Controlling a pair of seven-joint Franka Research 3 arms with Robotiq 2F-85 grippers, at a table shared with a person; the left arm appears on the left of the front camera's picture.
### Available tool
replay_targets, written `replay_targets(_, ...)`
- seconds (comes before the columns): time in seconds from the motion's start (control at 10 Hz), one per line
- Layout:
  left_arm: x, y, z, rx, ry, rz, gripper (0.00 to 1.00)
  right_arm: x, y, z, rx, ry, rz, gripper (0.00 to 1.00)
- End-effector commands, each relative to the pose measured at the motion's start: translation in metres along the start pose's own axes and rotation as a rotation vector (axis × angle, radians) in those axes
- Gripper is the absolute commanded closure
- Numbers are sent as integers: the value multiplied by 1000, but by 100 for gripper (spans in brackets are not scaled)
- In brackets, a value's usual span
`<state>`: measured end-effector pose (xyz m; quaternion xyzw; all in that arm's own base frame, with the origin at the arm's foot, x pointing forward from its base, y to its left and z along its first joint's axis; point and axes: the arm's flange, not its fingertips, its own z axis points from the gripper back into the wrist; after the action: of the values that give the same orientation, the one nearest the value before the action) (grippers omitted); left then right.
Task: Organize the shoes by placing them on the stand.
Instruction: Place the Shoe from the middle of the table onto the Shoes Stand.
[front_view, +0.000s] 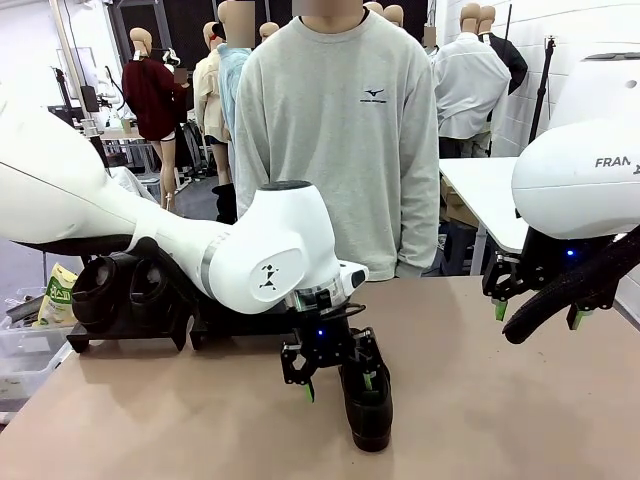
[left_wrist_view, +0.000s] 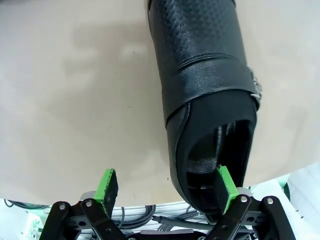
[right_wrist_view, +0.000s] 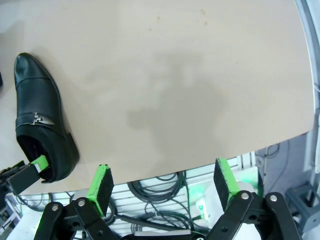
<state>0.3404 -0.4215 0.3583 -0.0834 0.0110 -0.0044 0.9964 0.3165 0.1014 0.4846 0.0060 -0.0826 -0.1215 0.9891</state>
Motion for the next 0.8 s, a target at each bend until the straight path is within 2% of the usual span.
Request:
replay_targets(0.0,7,-1,-2,-2,22,-47,11,0,-1,0,7,8,7,0)
replay_targets(0.5,9,-3,-4,4,59,-84,95,0,-1,0,7,8,7,0)
replay_targets(0.6,9,-5,-4,-2,62,-95,100,0,-1,0,7,8,7,0)
replay_targets(0.7,8,-7,-5,-8,67,-115,100,0,-1,0,7,8,7,0)
